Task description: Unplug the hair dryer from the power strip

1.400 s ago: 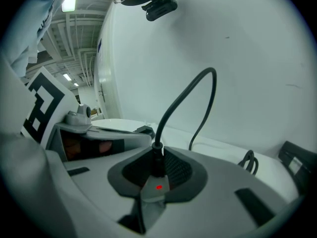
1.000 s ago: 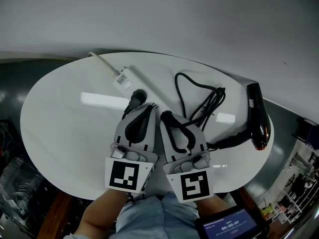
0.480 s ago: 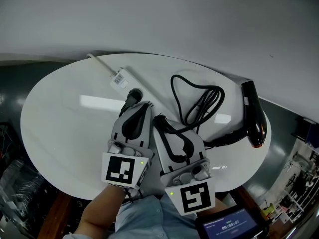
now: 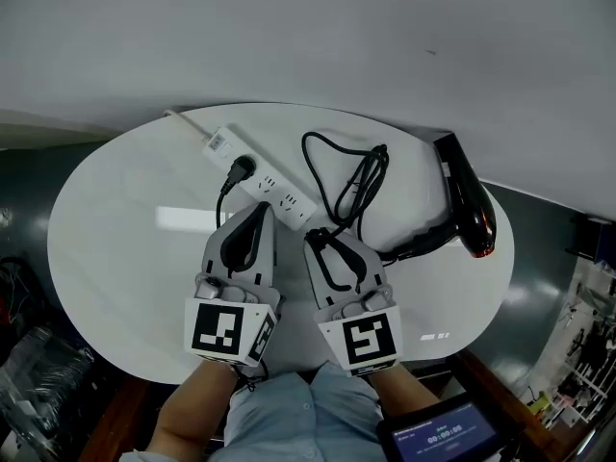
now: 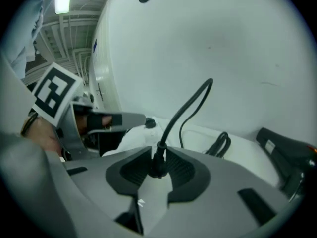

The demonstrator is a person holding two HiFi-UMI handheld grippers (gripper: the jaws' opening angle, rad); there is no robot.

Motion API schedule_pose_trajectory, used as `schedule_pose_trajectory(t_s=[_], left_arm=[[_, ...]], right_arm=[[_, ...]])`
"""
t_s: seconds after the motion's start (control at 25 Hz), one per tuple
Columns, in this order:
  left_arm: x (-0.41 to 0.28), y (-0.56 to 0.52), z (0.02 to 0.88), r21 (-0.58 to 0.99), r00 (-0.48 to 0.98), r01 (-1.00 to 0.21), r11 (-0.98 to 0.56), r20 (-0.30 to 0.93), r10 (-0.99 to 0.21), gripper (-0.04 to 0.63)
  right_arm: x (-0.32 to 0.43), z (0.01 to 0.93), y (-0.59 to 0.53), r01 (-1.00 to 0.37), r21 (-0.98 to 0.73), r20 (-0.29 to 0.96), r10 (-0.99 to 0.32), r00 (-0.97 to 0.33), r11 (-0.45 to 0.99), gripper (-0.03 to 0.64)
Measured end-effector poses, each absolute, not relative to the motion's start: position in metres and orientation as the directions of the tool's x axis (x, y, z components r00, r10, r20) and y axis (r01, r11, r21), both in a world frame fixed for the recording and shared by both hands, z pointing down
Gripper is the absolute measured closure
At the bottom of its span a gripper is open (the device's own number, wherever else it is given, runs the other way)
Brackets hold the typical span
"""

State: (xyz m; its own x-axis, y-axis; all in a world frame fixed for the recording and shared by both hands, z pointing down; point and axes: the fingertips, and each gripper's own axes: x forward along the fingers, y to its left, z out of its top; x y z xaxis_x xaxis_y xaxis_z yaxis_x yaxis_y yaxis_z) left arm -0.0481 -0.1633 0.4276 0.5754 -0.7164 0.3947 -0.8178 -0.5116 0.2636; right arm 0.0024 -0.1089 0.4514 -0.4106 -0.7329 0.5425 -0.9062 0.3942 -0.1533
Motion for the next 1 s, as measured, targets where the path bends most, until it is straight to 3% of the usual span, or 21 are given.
schedule_pose_trajectory(t_s=[0.12,0.32,0.48,0.56,0.68,0.88,1.0], left_arm=[[-0.046,-0.142,0.4,0.24,0.579,-0.815,-0.527,0.357,-0.733,0.597],[-0.045,-0.11,0.359,0.177,0.549,-0.836,-0.52,0.288,-0.784,0.597],[-0.051,-0.089,0.309,0.127,0.501,-0.865,-0.485,0.19,-0.844,0.597],[-0.056,-0.08,0.266,0.085,0.48,-0.876,-0.474,0.089,-0.872,0.597],[-0.059,-0.039,0.198,0.019,0.46,-0.888,-0.46,-0.024,-0.888,0.597],[-0.052,0.004,0.133,-0.067,0.428,-0.904,-0.422,-0.161,-0.89,0.597],[-0.049,0.007,0.122,-0.06,0.403,-0.915,-0.399,-0.168,-0.9,0.597]], right_arm=[[0.012,0.464,-0.081,-0.915,-0.236,0.611,-0.683,-0.401,0.326,0.414],[0.029,0.431,-0.065,-0.919,-0.207,0.536,-0.748,-0.392,0.334,0.412],[0.026,0.364,-0.058,-0.899,-0.162,0.369,-0.82,-0.438,0.408,0.414],[0.023,0.314,-0.057,-0.888,-0.092,0.244,-0.855,-0.458,0.45,0.429],[0.022,0.238,-0.026,-0.883,-0.043,0.108,-0.877,-0.469,0.467,0.564],[0.033,0.176,0.0,-0.876,-0.025,-0.017,-0.876,-0.482,0.482,0.601],[0.033,0.158,-0.004,-0.87,0.0,-0.061,-0.869,-0.492,0.492,0.611]])
